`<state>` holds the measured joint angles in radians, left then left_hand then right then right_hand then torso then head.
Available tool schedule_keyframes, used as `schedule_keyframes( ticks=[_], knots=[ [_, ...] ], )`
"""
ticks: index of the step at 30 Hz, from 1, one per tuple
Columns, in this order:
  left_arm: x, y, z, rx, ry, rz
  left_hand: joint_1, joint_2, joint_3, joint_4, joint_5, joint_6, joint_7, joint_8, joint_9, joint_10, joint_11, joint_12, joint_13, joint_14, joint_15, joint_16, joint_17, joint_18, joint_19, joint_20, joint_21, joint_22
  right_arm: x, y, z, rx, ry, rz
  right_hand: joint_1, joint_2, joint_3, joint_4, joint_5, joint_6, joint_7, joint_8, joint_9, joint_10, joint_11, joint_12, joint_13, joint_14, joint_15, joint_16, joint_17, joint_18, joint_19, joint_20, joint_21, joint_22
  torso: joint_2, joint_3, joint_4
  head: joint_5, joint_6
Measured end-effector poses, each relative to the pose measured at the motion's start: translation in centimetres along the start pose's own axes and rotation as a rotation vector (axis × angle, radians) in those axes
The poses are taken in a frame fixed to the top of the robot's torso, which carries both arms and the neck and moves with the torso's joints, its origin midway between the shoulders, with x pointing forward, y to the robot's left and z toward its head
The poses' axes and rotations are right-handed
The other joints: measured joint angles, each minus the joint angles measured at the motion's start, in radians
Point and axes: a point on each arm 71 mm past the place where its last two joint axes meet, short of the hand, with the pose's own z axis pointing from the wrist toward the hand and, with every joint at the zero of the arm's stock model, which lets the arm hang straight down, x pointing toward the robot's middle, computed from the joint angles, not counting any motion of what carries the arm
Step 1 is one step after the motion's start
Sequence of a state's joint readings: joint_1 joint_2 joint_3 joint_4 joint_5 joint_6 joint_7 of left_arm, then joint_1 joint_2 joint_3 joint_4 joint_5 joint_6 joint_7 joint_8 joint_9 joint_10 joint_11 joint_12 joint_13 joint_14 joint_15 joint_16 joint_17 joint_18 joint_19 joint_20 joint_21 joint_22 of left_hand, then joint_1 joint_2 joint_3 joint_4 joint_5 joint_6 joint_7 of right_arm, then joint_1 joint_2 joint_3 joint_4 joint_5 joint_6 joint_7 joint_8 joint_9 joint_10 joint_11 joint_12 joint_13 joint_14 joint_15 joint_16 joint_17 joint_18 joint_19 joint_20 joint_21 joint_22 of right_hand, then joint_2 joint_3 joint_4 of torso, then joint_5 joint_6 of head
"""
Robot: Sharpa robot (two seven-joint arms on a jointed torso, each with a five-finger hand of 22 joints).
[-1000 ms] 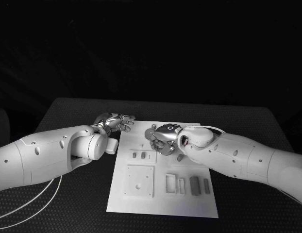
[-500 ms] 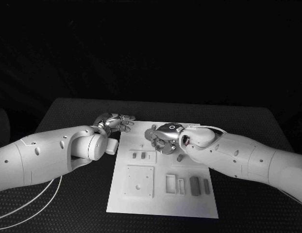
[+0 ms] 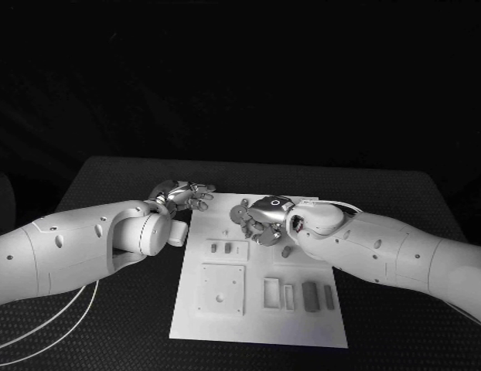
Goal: Assemble the parts on the task board
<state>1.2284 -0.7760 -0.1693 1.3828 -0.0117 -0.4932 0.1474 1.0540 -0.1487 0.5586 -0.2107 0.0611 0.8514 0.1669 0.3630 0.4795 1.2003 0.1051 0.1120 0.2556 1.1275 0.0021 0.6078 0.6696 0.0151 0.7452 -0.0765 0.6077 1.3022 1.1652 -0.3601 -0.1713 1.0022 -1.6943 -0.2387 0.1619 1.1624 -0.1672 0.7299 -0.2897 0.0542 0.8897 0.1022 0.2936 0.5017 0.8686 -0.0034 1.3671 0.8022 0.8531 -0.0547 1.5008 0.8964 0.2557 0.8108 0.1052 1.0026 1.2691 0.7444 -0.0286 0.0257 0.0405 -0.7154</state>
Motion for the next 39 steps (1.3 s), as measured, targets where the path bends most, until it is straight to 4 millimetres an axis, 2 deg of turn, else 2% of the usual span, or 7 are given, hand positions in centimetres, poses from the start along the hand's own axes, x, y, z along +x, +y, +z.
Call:
schedule_keyframes(
  ticks=[4,7,11,16,23,30,39],
  knots=[
    [0.0,0.0,0.0,0.0,0.0,0.0,0.0,0.0,-0.003,-0.003,0.0,0.0,0.0,0.0,0.0,0.0,0.0,0.0,-0.001,0.0,0.0,0.0,0.0,0.0,0.0,0.0,0.0,0.0,-0.04,0.01,0.03,0.0,-0.001,0.0,0.0,0.0,0.0,0.0,0.0,0.038,0.007,0.02,0.007,0.005,0.005,0.0,-0.001,0.0,0.0,0.0,-0.001,0.0,0.0,0.0,0.0,0.0,0.0,0.0001,0.0,0.0,0.0],
    [0.0,0.0,0.0,0.0,0.0,0.0,0.0,0.0,-0.003,-0.003,0.0,0.0,0.0,0.0,0.0,0.0,0.0,0.0,-0.001,0.0,0.0,0.0,0.0,0.0,0.0,0.0,0.0,0.0,-0.02,-0.03,0.02,0.001,0.001,0.0,-0.014,0.014,0.0,0.0,0.0,0.073,0.008,0.037,0.016,0.009,0.009,0.0,-0.003,0.0,0.0,0.002,-0.003,0.0,0.0,0.0,0.0,0.0,0.0,0.0002,0.0,0.0,0.0],
    [0.0,0.0,0.0,0.0,0.0,0.0,0.0,0.0,-0.003,-0.003,0.0,0.0,0.0,0.0,0.0,0.0,0.0,0.0,-0.001,0.0,0.0,0.0,0.001,0.0,0.0,0.0,0.0,0.0,0.0,-0.03,0.03,0.002,0.001,0.0,-0.031,0.031,0.0,0.0,0.0,0.098,-0.002,0.05,0.023,0.011,0.01,0.0,-0.005,0.0,0.0,0.004,-0.004,0.0,0.0,0.0,0.0,0.0,0.0,0.0006,0.0,-0.001,-0.001],
    [0.01,0.0,-0.02,0.0,0.001,0.0,0.0,0.0,-0.002,-0.003,0.0,0.0,0.0,0.0,0.0,0.0,0.0,0.0,-0.001,0.0,0.0,-0.004,0.001,0.0,0.0,0.0,0.0,0.001,-0.03,0.01,0.08,0.004,0.001,0.0,-0.034,0.034,0.0,0.0,0.0,0.106,-0.002,0.054,0.024,0.007,0.007,0.0,-0.005,0.0,0.0,0.004,-0.004,0.0,0.0,0.0,0.0,0.0,0.0,0.0004,0.0,-0.003,-0.001],
    [-0.02,0.01,-0.1,0.0,0.001,-0.001,0.004,0.004,0.001,-0.006,0.0,0.0,0.0,0.0,-0.001,0.0,0.0,0.002,-0.002,0.0,0.0,-0.004,0.003,0.0,0.0,0.0,0.0,0.001,-0.11,0.1,0.21,0.01,-0.002,-0.009,-0.069,0.05,-0.028,0.0,0.0,0.145,-0.02,0.077,0.039,0.028,-0.016,0.005,-0.013,0.01,-0.01,0.009,-0.008,0.0,0.02,-0.013,0.0,-0.003,0.001,0.0,-0.0011,-0.005,-0.001],
    [0.01,0.02,-0.14,-0.001,0.003,0.001,0.004,0.004,0.001,-0.012,0.0,0.0,0.0,0.0,-0.002,0.0,0.0,0.004,-0.003,0.0,0.0,-0.004,0.004,0.0,0.0,0.0,0.0,0.002,-0.19,0.04,0.13,0.019,-0.012,-0.021,-0.074,0.055,-0.033,0.0,0.0,0.157,-0.022,0.084,0.052,0.045,-0.023,0.004,-0.017,0.026,-0.018,0.009,-0.013,0.0,0.034,-0.02,0.0,-0.009,0.001,-0.0012,-0.0007,-0.007,-0.001],
    [0.0,0.07,-0.12,-0.008,0.013,0.008,0.003,0.005,-0.003,-0.008,0.0,0.0,0.0,0.005,-0.005,0.0,0.0,0.011,-0.005,0.0,0.0,-0.008,0.011,0.0,0.0,0.0,-0.004,0.004,-0.02,-0.16,-0.68,0.028,-0.046,-0.014,-0.108,0.054,-0.006,0.012,0.0,0.161,-0.025,0.084,0.059,0.061,-0.018,-0.004,-0.028,0.043,-0.021,0.004,-0.021,0.0,0.05,-0.022,0.0,-0.021,0.0,-0.0005,0.0006,-0.006,-0.001]
  ],
)
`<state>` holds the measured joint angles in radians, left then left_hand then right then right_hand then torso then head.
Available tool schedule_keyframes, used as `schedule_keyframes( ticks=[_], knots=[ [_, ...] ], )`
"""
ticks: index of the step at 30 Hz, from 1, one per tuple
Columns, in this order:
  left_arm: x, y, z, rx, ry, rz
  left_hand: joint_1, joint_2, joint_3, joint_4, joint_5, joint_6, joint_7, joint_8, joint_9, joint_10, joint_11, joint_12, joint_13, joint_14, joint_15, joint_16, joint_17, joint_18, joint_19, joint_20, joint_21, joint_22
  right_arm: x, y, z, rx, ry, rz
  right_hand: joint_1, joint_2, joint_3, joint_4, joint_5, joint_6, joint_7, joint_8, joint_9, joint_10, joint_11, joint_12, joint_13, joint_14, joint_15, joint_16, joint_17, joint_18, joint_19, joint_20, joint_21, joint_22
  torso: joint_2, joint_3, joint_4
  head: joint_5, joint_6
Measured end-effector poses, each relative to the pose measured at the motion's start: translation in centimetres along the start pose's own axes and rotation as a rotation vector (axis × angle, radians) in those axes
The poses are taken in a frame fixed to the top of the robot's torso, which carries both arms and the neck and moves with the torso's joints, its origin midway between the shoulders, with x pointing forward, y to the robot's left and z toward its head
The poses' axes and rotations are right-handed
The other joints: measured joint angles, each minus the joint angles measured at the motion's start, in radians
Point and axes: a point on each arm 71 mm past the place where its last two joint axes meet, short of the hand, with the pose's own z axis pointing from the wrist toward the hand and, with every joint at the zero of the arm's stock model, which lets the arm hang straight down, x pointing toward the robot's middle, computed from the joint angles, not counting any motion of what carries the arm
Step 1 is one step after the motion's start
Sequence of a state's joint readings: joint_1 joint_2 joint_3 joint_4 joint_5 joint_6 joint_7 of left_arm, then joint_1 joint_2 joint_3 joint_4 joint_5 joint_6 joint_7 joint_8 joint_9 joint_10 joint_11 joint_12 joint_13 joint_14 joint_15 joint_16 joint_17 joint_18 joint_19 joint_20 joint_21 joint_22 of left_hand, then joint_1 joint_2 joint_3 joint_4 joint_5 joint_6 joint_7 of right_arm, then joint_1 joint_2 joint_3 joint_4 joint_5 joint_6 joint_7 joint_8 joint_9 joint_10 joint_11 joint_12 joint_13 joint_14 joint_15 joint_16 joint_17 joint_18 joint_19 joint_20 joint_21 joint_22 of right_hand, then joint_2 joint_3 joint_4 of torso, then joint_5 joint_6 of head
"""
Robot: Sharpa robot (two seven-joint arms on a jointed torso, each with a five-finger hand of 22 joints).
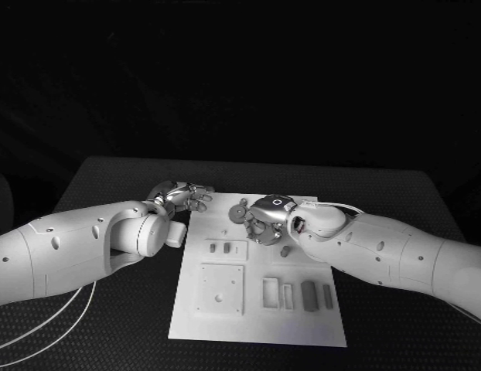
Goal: Assemble the parts on the task board
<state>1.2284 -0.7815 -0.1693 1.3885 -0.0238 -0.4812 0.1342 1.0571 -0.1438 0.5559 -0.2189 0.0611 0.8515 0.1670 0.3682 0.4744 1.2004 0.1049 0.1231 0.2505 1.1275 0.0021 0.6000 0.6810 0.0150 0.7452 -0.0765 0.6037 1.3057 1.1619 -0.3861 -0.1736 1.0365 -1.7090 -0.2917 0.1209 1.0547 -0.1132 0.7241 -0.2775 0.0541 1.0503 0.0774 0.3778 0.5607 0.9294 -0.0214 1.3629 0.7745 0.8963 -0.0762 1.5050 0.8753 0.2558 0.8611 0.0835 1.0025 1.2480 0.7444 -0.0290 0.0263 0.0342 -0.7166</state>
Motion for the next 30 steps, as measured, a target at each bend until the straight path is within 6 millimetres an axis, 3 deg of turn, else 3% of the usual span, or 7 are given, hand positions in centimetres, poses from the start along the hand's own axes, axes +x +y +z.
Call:
schedule_keyframes(
  ticks=[11,23,30],
  knots=[
    [0.0,0.2,0.0,-0.018,0.03,0.023,-0.024,-0.006,-0.01,0.014,0.0,0.0,0.0,0.0,-0.006,0.007,-0.007,0.011,-0.002,0.005,-0.003,0.0,0.009,0.0,0.0,0.0,0.0,0.002,-1.6,0.0,-0.7,0.003,-0.08,0.023,-0.026,-0.01,0.031,-0.004,0.047,0.003,0.003,-0.012,0.0,0.013,0.001,-0.009,-0.007,0.012,-0.004,-0.007,-0.002,0.0,0.015,-0.003,-0.004,-0.005,0.0,0.0012,-0.0016,0.002,0.006],
    [0.6,0.5,0.0,-0.073,0.086,0.083,-0.042,-0.019,-0.012,0.031,-0.004,-0.003,-0.003,0.009,-0.012,0.011,-0.011,0.016,-0.012,0.007,0.0,-0.016,0.015,0.0,0.0,0.0,-0.004,0.002,-4.6,0.4,-1.0,0.006,-0.175,0.073,-0.032,-0.012,0.034,-0.001,0.051,0.004,0.003,-0.016,0.003,0.013,0.002,-0.009,-0.007,0.018,-0.004,-0.011,-0.003,0.0,0.016,-0.002,-0.004,-0.006,-0.001,0.0015,-0.0016,0.001,0.014],
    [1.4,0.7,0.0,-0.097,0.128,0.096,-0.042,-0.019,-0.011,0.031,-0.004,0.007,-0.013,0.01,-0.017,-0.001,0.001,-0.007,-0.028,-0.003,0.01,-0.04,0.015,0.0,0.0,0.0,-0.012,0.002,-5.9,1.0,-0.8,-0.001,-0.206,0.092,-0.032,-0.012,0.034,-0.001,0.051,0.003,0.003,-0.016,0.004,0.013,0.002,-0.009,-0.008,0.018,-0.004,-0.011,-0.003,0.0,0.016,-0.002,-0.004,-0.006,-0.001,0.0016,-0.0017,0.0,0.018]
  ],
)
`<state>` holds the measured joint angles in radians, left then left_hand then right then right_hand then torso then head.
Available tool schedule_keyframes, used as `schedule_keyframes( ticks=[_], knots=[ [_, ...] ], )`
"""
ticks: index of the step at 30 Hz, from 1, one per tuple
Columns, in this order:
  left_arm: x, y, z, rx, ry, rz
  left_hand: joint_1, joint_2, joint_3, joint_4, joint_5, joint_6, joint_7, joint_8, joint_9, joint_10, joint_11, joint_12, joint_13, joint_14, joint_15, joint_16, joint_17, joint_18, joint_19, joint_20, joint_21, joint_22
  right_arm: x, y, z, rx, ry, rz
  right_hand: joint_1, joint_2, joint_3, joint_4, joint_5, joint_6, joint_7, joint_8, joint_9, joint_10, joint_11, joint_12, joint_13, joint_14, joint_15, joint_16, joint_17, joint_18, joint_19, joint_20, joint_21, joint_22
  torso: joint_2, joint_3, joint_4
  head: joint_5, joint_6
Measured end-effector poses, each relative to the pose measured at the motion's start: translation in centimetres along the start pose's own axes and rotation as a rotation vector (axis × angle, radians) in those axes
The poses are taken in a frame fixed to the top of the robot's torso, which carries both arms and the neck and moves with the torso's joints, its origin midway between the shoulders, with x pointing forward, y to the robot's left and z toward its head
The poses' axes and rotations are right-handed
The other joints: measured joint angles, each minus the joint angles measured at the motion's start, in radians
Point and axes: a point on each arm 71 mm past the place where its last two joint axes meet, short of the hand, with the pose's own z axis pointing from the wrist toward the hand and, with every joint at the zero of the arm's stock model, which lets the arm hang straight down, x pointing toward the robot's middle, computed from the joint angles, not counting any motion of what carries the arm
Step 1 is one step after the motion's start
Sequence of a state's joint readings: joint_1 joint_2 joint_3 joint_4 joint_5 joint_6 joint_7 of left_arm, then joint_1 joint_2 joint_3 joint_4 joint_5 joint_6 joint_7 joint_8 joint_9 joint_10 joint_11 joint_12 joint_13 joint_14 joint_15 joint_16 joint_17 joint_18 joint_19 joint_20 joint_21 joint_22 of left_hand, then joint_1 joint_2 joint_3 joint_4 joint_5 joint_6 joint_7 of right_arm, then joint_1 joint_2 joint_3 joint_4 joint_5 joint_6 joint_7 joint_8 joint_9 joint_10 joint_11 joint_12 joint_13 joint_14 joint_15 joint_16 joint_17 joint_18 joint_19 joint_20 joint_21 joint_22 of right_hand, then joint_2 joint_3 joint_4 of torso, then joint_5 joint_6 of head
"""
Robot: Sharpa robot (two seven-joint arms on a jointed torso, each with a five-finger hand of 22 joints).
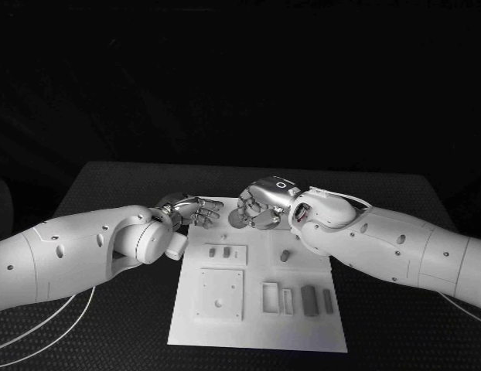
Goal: Assemble the parts on the task board
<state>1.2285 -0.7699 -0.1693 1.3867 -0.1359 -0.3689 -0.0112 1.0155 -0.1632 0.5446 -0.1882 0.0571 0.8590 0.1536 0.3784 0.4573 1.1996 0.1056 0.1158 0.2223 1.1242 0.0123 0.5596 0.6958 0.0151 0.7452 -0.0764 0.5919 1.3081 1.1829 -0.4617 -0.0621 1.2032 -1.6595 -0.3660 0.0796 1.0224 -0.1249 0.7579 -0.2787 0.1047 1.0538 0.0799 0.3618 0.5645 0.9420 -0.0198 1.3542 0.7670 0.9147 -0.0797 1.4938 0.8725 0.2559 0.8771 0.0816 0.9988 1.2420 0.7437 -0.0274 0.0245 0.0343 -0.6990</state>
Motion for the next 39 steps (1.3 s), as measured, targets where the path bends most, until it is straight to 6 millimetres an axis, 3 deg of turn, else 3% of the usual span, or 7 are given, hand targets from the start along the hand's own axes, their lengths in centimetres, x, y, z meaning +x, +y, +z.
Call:
schedule_keyframes(
  ticks=[7,10,20,25,28,39],
  knots=[
    [0.6,0.1,0.0,-0.019,0.03,-0.022,0.039,0.028,0.017,-0.031,0.0,0.04,-0.014,0.004,-0.007,-0.002,0.003,-0.014,-0.024,-0.002,0.002,-0.036,-0.005,0.0,0.0,0.0,-0.012,0.0,-1.0,0.6,0.7,-0.001,-0.032,0.018,0.0,0.0,0.0,0.0,0.0,0.0,0.0,-0.002,-0.001,0.0,0.0,0.0,0.0,0.0,0.0,0.0,0.0,0.0,0.0,0.0,0.0,0.0,0.0,-0.0005,0.0006,-0.004,0.003],
    [0.8,0.0,0.0,-0.023,0.041,-0.044,0.056,0.045,0.02,-0.048,0.0,0.057,-0.021,0.008,-0.009,0.017,-0.005,-0.019,-0.032,0.0,0.005,-0.045,-0.005,0.0,0.0,0.0,-0.015,0.0,-1.1,0.8,0.9,-0.001,-0.035,0.022,0.0,0.0,0.0,0.0,0.0,0.0,0.0,-0.003,-0.002,0.0,0.0,0.0,0.0,0.0,0.0,0.0,0.0,0.0,0.0,0.0,0.0,0.0,0.0,-0.0008,0.0012,-0.006,0.004],
    [1.3,-0.1,0.0,-0.018,0.064,-0.108,0.055,0.045,0.012,-0.057,0.0,0.065,-0.022,0.008,-0.018,0.026,-0.007,-0.026,-0.047,0.001,0.006,-0.064,-0.005,0.0,-0.002,0.002,-0.027,0.0,-1.1,1.0,1.1,0.003,-0.037,0.027,0.0,0.0,0.003,-0.003,0.0,0.0,0.0,-0.003,-0.003,0.0,0.0,0.0,0.0,0.0,0.0,0.0,0.0,0.0,0.0,0.0,0.0,-0.001,0.001,-0.0016,0.0018,-0.007,0.006],
    [1.4,-0.1,-0.1,-0.01,0.067,-0.152,0.028,0.018,-0.008,-0.05,-0.005,0.054,-0.011,-0.007,-0.026,0.021,-0.002,-0.039,-0.06,-0.002,0.009,-0.075,-0.002,0.0,-0.004,0.004,-0.031,0.0,-1.1,1.1,1.2,0.003,-0.037,0.028,0.0,0.0,0.003,-0.003,0.0,0.0,0.0,-0.003,-0.003,0.0,0.0,0.0,0.0,0.0,0.0,0.0,0.0,0.0,0.0,0.0,0.0,-0.001,0.001,-0.0017,0.0017,-0.006,0.007],
    [1.5,-0.2,-0.1,-0.006,0.071,-0.169,0.024,0.013,-0.009,-0.049,-0.005,0.054,-0.011,-0.011,-0.027,0.021,-0.002,-0.039,-0.062,-0.002,0.009,-0.078,-0.002,0.0,-0.007,0.007,-0.031,0.0,-1.0,1.1,1.2,0.002,-0.037,0.029,0.0,0.0,0.003,-0.003,0.0,0.0,0.0,-0.006,-0.002,0.0,0.0,0.0,0.0,0.0,0.0,0.0,0.0,0.0,0.002,-0.002,0.0,-0.001,0.001,-0.0016,0.0015,-0.006,0.007],
    [2.1,-0.3,-0.2,-0.006,0.097,-0.197,0.039,0.019,-0.006,-0.058,-0.005,0.054,-0.011,-0.011,-0.028,0.024,0.002,-0.039,-0.073,-0.002,0.009,-0.084,0.006,0.0,-0.007,0.007,-0.039,-0.001,-1.0,1.3,1.5,0.003,-0.037,0.037,-0.004,-0.004,0.006,0.0,0.004,-0.001,0.0,-0.006,-0.001,0.003,0.004,0.0,-0.001,0.0,0.0,0.0,0.0,0.0,0.003,-0.003,0.0,-0.001,0.001,-0.0005,0.0013,-0.007,0.006]
  ],
)
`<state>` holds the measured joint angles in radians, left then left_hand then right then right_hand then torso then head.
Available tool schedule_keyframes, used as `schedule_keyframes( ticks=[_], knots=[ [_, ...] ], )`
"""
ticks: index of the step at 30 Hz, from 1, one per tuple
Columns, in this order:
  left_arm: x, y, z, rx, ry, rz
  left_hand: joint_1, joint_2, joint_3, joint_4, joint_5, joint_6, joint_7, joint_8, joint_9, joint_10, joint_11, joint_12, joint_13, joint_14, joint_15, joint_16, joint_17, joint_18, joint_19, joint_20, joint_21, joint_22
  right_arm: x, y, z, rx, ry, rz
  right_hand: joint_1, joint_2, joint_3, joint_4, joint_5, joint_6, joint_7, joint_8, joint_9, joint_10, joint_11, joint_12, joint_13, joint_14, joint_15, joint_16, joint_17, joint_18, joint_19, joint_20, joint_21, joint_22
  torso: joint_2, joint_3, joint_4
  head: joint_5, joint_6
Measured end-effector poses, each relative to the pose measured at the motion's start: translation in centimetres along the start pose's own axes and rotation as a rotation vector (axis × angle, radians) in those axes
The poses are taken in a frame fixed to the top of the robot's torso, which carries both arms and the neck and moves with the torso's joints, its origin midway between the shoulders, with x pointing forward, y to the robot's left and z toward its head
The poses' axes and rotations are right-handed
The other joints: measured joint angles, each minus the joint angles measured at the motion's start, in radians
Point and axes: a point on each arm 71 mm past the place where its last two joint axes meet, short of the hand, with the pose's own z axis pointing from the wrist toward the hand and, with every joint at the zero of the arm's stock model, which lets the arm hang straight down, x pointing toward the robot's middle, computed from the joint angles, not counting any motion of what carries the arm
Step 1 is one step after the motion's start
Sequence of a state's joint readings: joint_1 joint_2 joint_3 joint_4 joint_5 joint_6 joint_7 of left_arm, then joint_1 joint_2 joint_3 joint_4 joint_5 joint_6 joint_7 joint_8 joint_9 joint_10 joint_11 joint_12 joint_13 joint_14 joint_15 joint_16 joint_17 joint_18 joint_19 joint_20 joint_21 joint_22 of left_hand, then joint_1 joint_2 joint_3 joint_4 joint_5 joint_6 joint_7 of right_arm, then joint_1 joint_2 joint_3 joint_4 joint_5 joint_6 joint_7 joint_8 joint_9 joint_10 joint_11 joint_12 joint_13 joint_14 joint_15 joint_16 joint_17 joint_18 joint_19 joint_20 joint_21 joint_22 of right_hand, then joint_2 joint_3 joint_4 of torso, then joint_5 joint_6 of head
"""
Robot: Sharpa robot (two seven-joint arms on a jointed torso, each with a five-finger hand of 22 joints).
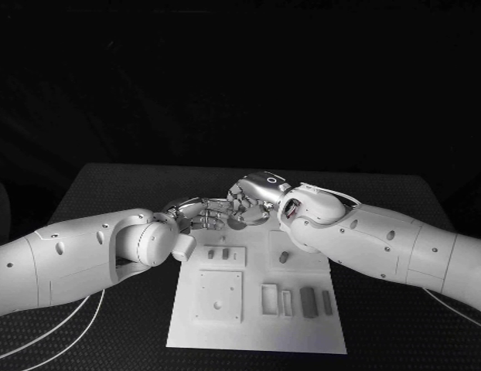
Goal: Assemble the parts on the task board
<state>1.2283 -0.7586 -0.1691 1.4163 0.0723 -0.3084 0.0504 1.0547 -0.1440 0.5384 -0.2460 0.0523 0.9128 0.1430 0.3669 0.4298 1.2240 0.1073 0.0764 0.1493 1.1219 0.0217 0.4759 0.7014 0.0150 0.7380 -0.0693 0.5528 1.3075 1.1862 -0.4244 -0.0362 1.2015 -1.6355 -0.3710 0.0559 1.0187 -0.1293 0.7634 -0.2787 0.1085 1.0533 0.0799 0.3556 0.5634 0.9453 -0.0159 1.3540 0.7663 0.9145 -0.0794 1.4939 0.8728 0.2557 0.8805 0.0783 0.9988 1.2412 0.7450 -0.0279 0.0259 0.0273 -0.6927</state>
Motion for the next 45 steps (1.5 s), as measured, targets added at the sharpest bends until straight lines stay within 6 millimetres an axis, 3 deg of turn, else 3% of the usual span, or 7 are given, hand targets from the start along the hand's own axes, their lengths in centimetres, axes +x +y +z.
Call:
schedule_keyframes(
  ticks=[22,36,45],
  knots=[
    [0.13,0.02,0.04,-0.002,0.003,-0.011,0.025,0.015,0.004,-0.02,0.0,0.0,0.0,-0.004,-0.002,0.007,0.0,-0.004,-0.01,0.004,0.003,-0.008,0.01,0.0,0.0,0.0,-0.004,0.0,0.01,0.28,0.29,0.005,-0.002,0.019,0.0,0.0,0.0,0.0,0.005,0.0,0.0,-0.005,-0.001,0.0,0.0,-0.004,0.0,0.003,-0.002,-0.004,0.0,0.0,0.0,0.0,0.0,-0.001,0.0,-0.0006,0.0004,0.003,0.002],
    [0.06,0.04,0.01,0.0,0.001,0.001,0.093,0.028,0.015,-0.04,0.001,0.027,-0.016,0.0,0.001,0.052,-0.016,0.001,-0.016,0.024,-0.002,-0.011,0.031,0.0,0.0,0.0,-0.008,0.0,-0.04,0.41,0.39,0.006,-0.005,0.021,-0.004,-0.004,0.0,0.0,0.015,0.0,0.0,-0.005,0.003,0.0,0.0,-0.004,-0.001,0.004,-0.001,-0.004,0.0,0.0,0.0,0.0,-0.004,-0.001,0.0,-0.0007,0.0003,0.002,0.001],
    [0.1,0.04,0.01,0.001,0.0,0.007,0.097,0.032,0.015,-0.04,0.001,0.034,-0.016,0.0,-0.001,0.059,-0.016,0.001,-0.019,0.027,-0.006,-0.011,0.036,0.0,0.0,0.0,-0.011,0.0,-0.06,0.52,0.43,0.005,-0.005,0.023,-0.009,-0.001,0.0,0.0,0.015,0.0,0.0,-0.005,0.002,0.0,0.0,-0.004,-0.001,0.004,-0.001,-0.004,0.0,0.0,0.0,0.0,-0.004,-0.001,0.0,-0.0001,-0.0002,0.002,0.0]
  ],
)
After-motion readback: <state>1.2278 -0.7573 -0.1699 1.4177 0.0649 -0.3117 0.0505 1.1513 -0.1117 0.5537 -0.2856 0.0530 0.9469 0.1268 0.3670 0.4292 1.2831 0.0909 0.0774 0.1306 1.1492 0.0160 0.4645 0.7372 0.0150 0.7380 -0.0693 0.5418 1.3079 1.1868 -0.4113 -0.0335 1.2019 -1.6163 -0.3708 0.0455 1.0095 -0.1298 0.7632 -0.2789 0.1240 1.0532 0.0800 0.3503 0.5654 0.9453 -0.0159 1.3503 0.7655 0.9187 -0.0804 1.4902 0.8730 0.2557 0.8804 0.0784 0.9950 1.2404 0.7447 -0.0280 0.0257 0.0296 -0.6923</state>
